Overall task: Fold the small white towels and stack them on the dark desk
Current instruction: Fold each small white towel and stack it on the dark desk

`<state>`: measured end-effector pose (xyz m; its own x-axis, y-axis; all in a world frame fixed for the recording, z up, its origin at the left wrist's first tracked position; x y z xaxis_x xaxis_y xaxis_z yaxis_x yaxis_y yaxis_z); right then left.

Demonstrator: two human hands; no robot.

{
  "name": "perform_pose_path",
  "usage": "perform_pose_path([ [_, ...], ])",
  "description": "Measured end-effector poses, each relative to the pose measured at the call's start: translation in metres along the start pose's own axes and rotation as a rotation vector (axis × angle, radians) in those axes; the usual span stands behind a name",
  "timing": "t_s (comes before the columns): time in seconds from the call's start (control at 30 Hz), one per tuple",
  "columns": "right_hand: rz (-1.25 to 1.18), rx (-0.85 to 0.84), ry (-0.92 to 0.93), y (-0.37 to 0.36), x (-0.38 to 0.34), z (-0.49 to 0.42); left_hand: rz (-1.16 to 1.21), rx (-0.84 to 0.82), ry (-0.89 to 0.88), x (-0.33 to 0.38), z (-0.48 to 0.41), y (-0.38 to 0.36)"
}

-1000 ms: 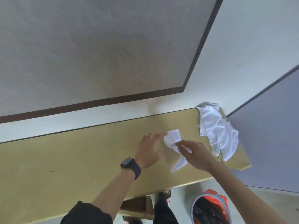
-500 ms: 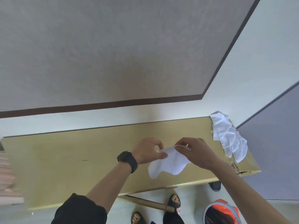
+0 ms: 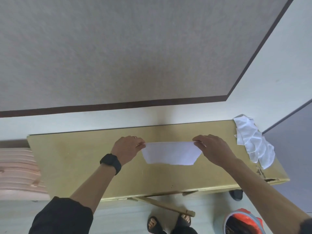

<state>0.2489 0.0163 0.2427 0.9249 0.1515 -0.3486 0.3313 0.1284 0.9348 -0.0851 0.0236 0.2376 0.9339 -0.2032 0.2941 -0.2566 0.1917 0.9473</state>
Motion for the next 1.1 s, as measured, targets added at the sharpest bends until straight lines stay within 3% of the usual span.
perform_pose_path([
  [0.23,0.027,0.186,-0.019,0.003,0.02,-0.052,-0.031,0.298,-0.028,-0.007,-0.039,0.011],
  [0.4,0.03,0.399,0.103,-0.005,0.03,-0.068,-0.145,0.469,-0.098,-0.014,-0.056,0.01],
  [0.53,0.012,0.414,0.161,-0.029,0.039,-0.061,-0.201,0.548,-0.149,-0.018,-0.045,-0.009],
  [0.67,0.004,0.325,0.138,-0.072,0.05,-0.038,-0.182,0.46,-0.135,-0.026,-0.021,-0.054],
  [0.97,0.067,-0.081,0.069,-0.201,0.086,0.075,-0.059,-0.013,0.006,-0.021,0.084,-0.187],
  [1.1,0.039,-0.225,0.023,-0.224,0.085,0.118,-0.029,-0.124,0.014,-0.021,0.118,-0.22],
])
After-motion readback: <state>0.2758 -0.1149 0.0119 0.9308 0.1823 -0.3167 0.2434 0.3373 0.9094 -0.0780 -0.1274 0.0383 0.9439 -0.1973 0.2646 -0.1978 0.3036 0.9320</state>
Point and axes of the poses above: each hand's wrist, its own z-axis away from the middle knuckle, its own y-axis out of the back of the hand, x = y × z, the point moved 1 cm from there along -z, towards the middle knuckle, and after that the axes turned 3 degrees about x, right-handed, at the moved point
